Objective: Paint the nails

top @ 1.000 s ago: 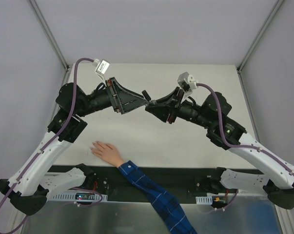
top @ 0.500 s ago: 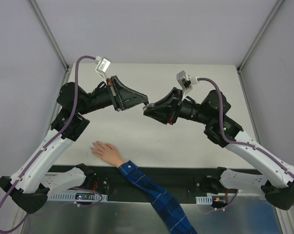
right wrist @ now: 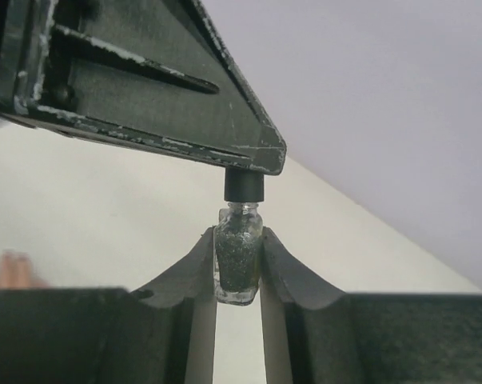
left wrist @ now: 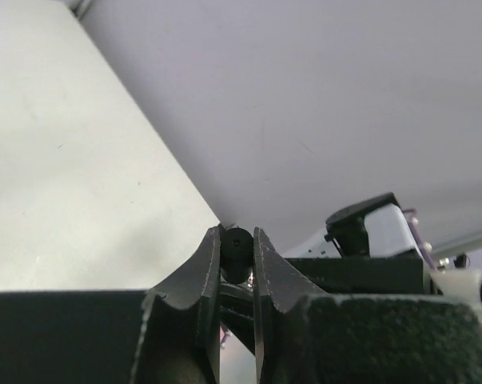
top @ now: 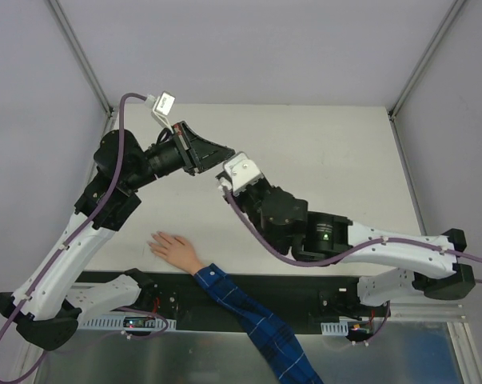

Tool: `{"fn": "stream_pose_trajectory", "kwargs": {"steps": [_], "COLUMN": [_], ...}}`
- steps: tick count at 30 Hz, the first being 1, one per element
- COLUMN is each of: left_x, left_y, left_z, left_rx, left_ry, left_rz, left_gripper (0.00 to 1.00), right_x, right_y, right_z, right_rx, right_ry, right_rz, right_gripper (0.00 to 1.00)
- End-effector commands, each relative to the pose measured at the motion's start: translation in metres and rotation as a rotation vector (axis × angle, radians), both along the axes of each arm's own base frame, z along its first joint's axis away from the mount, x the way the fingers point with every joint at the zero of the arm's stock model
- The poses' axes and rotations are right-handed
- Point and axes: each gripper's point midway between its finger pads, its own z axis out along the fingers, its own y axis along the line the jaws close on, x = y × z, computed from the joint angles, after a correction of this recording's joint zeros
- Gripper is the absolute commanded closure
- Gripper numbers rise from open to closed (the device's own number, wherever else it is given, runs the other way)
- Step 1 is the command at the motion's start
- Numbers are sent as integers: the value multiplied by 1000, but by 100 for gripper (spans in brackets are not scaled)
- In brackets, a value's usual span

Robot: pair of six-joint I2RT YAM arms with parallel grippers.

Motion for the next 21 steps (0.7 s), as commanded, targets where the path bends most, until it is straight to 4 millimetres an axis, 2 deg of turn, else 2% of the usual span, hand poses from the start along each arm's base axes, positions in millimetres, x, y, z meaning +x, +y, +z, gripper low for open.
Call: {"fn": "stream_pose_trajectory", "kwargs": {"steps": [1, 3, 4, 6, 8, 9, 10, 12, 13, 14, 15, 16, 17, 18, 19, 21], "left_x": [15, 15, 14, 14, 12, 12, 10, 4, 1, -3, -7, -10, -14, -21, -25, -33], "left_y": [7, 6, 5, 2, 1, 0, -1, -2, -2, -1, 1, 3, 4, 6, 6, 6], "left_z": [-11, -8, -8, -8, -7, -6, -6, -4, -3, -2, 1, 4, 8, 7, 19, 20], "left_rx": [24, 19, 19, 19, 19, 21, 23, 28, 29, 31, 23, 15, 1, -10, -49, -78], "left_ry": [97, 104, 107, 116, 114, 108, 106, 72, 51, 33, -8, -36, -69, -98, -155, -177], "left_rz": [112, 106, 97, 84, 69, 63, 53, 18, 6, -10, -12, -17, -27, -47, -58, -90], "left_gripper": [100, 100, 100, 100, 100, 100, 97, 77, 66, 41, 33, 27, 23, 21, 20, 19], "right_x": [4, -5, -8, -19, -21, -30, -26, -33, -27, -29, -36, -29, -31, -41, -34, -47], "right_y": [-7, 2, 5, 8, 8, 14, 5, 6, 2, -3, -1, -7, -12, -8, -14, -13], "right_z": [24, 26, 21, 27, 20, 19, 18, 18, 17, 19, 19, 19, 23, 21, 23, 28], "right_rx": [-101, -38, -35, 39, 56, 94, 113, 158, 207, 239, 258, 303, 329, 335, 354, 394], "right_ry": [-135, -117, -108, -84, -60, -29, -15, 26, 74, 93, 116, 158, 171, 205, 217, 275], "right_rz": [-113, -6, 32, 149, 209, 284, 296, 389, 396, 425, 500, 496, 522, 607, 609, 707], "right_gripper": [100, 100, 100, 100, 100, 100, 100, 100, 100, 100, 100, 100, 100, 100, 100, 100]}}
